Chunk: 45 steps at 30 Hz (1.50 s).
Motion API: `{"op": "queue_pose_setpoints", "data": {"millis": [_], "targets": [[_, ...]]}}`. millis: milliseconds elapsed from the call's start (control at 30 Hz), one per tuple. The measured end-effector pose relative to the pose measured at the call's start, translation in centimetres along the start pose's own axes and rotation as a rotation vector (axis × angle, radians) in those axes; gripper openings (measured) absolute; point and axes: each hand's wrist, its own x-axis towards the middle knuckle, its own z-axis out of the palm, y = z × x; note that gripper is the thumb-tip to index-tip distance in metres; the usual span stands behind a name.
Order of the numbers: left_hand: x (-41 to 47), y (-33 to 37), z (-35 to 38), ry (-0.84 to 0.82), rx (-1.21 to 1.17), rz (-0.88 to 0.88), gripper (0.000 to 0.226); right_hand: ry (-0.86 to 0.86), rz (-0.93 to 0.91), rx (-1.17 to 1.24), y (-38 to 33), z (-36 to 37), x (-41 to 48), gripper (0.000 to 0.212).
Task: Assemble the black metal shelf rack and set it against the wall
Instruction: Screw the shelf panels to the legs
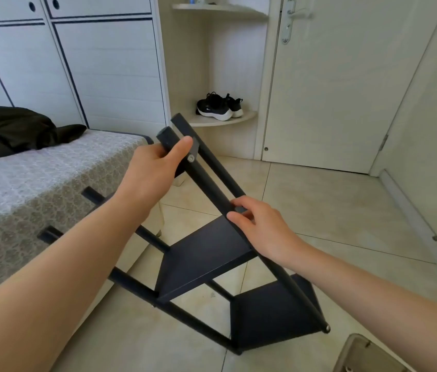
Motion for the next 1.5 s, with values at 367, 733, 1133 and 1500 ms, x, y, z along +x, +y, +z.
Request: {"op": "queue_pose_setpoints", "data": {"millis": [367, 733, 1133, 1500], "targets": [[-3.9, 4.1, 2.9, -0.137, 0.234, 0.328, 0.037, -0.09, 0.192, 0.348, 0.3, -1.0, -6.4, 0.019], [-13.6, -0.4, 6.0, 0.12, 0.065, 0.421, 0.043, 0.052, 0.216, 0.455, 2.1, -0.7, -9.6, 0.016], [-13.8, 0.5, 9.4, -0.052, -0.145, 0.069, 0.034, -0.011, 0.376, 0.477, 3.2, -0.3, -10.3, 0.022], [-14.0, -0.7, 7.9, -0.213, -0.196, 0.09, 0.02, 0.256, 0.478, 0.2, 8.2, -6.3, -7.5, 0.049]]}}
